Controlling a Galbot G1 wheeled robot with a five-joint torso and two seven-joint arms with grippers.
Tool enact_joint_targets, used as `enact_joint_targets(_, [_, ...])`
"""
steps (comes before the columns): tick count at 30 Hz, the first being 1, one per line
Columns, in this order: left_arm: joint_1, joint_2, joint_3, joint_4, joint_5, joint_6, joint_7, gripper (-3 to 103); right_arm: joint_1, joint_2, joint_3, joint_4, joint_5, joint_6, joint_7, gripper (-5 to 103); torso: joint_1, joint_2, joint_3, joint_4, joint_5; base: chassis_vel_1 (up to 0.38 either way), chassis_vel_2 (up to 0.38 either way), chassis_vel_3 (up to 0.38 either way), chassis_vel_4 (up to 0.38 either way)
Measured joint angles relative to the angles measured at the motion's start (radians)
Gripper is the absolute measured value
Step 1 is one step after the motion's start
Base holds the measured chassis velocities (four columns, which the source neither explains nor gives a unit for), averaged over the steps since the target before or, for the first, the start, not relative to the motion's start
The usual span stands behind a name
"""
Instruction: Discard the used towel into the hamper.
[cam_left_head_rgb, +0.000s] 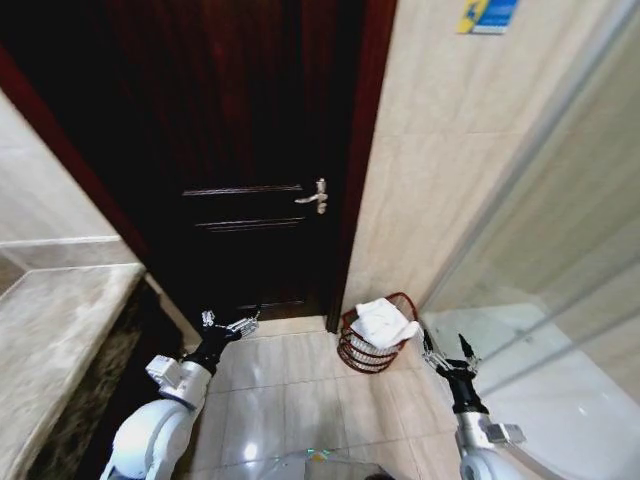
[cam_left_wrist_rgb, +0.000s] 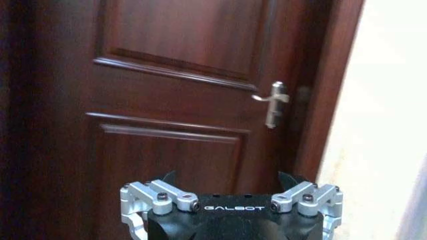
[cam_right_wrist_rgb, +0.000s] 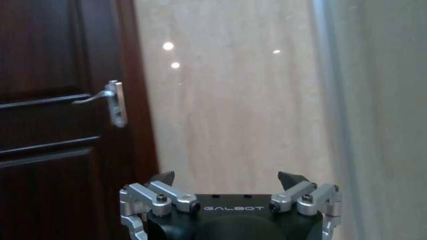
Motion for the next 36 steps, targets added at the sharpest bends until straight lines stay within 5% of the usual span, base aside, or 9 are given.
enact_joint_targets(15, [0.0,0.0,0.0,0.0,0.0,0.0,0.0,100,-0.004,0.016,-0.011,-0.03,-0.03,0.0,0.013,100,0.0,0.0,0.0,-0.0002,0.0001,0.069,0.073,0.075,0.073])
enact_joint_targets(28, [0.0,0.0,0.0,0.0,0.0,0.0,0.0,100,0.01,0.026,-0.018,-0.081,-0.055,0.041,0.025,100,0.001,0.0,0.0,0.0001,0.0002,-0.125,0.119,0.127,-0.132])
enact_joint_targets(36, [0.0,0.0,0.0,0.0,0.0,0.0,0.0,100,0.083,0.0,0.005,-0.177,-0.022,-0.112,0.062,100,0.0,0.0,0.0,-0.0005,-0.0001,-0.088,0.081,0.051,-0.069])
